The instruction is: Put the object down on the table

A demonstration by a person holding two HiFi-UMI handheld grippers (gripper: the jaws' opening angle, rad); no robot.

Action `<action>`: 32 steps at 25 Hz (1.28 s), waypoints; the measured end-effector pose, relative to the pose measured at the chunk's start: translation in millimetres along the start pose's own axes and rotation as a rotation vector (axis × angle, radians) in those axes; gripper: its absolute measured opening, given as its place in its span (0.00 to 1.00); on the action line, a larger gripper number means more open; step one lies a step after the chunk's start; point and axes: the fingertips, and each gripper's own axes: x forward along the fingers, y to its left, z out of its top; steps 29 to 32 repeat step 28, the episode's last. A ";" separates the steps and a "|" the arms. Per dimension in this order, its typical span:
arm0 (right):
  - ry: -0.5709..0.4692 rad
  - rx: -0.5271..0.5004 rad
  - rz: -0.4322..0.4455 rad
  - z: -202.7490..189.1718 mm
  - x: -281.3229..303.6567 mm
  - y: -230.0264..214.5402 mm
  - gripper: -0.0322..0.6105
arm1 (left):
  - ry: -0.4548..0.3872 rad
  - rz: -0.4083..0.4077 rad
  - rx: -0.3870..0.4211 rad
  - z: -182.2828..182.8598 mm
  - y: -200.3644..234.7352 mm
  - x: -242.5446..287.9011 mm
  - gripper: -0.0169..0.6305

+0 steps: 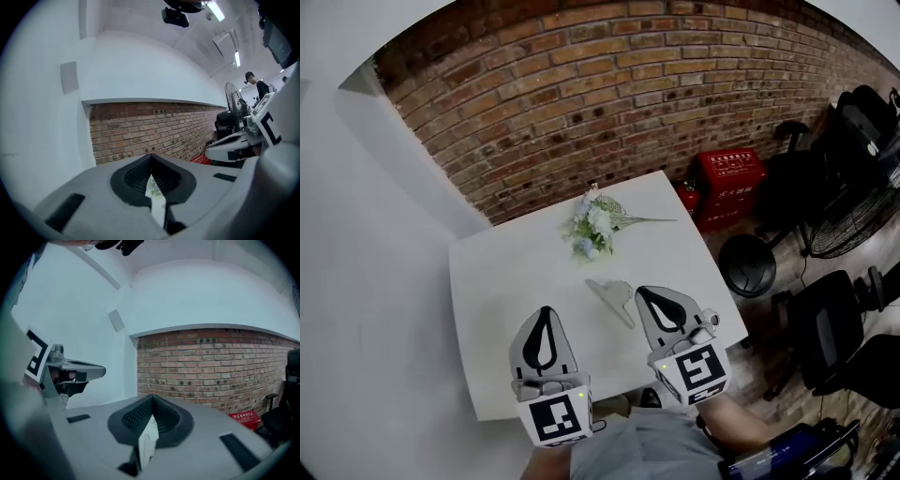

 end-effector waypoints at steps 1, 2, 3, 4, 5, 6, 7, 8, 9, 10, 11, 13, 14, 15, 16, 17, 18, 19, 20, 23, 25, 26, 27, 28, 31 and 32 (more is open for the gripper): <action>-0.005 -0.010 0.000 3.8 -3.0 0.8 0.06 | -0.008 0.001 0.001 4.2 -1.3 -3.1 0.04; -0.005 -0.020 0.000 7.1 -6.1 1.8 0.06 | -0.016 0.001 0.001 8.2 -2.5 -6.1 0.04; -0.003 -0.028 0.001 10.2 -9.1 3.1 0.06 | -0.022 0.002 0.000 12.1 -3.4 -8.9 0.04; -0.005 -0.031 0.003 13.5 -11.8 4.7 0.06 | -0.028 0.003 0.000 15.6 -4.0 -11.5 0.04; -0.015 -0.029 0.006 17.2 -13.7 6.5 0.06 | -0.032 0.004 0.000 18.4 -4.4 -13.7 0.04; -0.028 -0.024 0.009 21.0 -15.2 8.2 0.06 | -0.035 0.005 0.001 20.3 -4.7 -15.5 0.04; -0.035 -0.023 0.011 23.5 -16.6 9.4 0.06 | -0.038 0.004 0.002 21.3 -4.9 -17.0 0.04; -0.032 -0.027 0.011 24.2 -17.8 10.0 0.06 | -0.040 0.003 0.002 21.7 -5.2 -18.1 0.04; -0.024 -0.036 0.011 23.5 -18.8 10.1 0.06 | -0.042 0.002 0.003 21.5 -5.4 -18.8 0.04; -0.017 -0.045 0.010 22.4 -19.5 10.1 0.06 | -0.044 0.000 0.004 21.2 -5.6 -19.3 0.04; -0.018 -0.046 0.010 21.9 -20.0 10.3 0.06 | -0.046 -0.001 0.005 21.1 -5.9 -19.6 0.04; -0.035 -0.035 0.009 22.3 -20.7 11.4 0.06 | -0.049 -0.004 0.007 21.2 -7.2 -20.1 0.04; -0.039 -0.036 0.008 21.8 -21.1 11.2 0.06 | -0.048 -0.005 0.006 20.9 -8.0 -20.2 0.04; -0.041 -0.039 0.006 21.5 -21.4 10.6 0.06 | -0.047 -0.006 0.005 20.6 -8.7 -20.2 0.04; -0.041 -0.042 0.003 22.1 -21.3 10.0 0.06 | -0.047 -0.007 0.004 20.3 -9.1 -20.1 0.04; -0.036 -0.043 0.002 23.0 -21.3 9.6 0.06 | -0.046 -0.007 0.003 20.0 -9.3 -20.0 0.04; -0.025 -0.043 0.002 23.4 -21.4 9.5 0.06 | -0.046 -0.006 0.003 19.9 -9.4 -19.9 0.04; -0.010 -0.044 0.003 23.2 -21.7 9.5 0.06 | -0.047 -0.006 0.003 19.6 -9.4 -19.8 0.04; 0.000 -0.047 0.004 22.4 -21.6 9.4 0.06 | -0.047 -0.006 0.004 19.2 -9.3 -19.4 0.04; -0.016 -0.046 0.005 19.1 -19.2 9.0 0.06 | -0.047 -0.007 0.001 17.7 -8.6 -17.6 0.04; -0.008 -0.048 0.003 17.8 -18.4 8.5 0.06 | -0.048 -0.008 -0.001 17.6 -8.1 -16.5 0.04; -0.006 -0.048 0.002 17.6 -18.1 8.4 0.06 | -0.048 -0.009 -0.002 17.6 -7.9 -16.1 0.04; -0.007 -0.047 0.001 17.6 -17.6 8.3 0.06 | -0.049 -0.009 -0.003 17.7 -7.7 -15.7 0.04; -0.010 -0.046 0.000 17.7 -17.1 8.2 0.06 | -0.049 -0.009 -0.004 17.7 -7.5 -15.2 0.04; -0.010 -0.046 0.000 17.7 -17.1 8.2 0.06 | -0.049 -0.009 -0.004 17.7 -7.5 -15.2 0.04; -0.010 -0.046 0.000 17.7 -17.1 8.2 0.06 | -0.049 -0.009 -0.004 17.7 -7.5 -15.2 0.04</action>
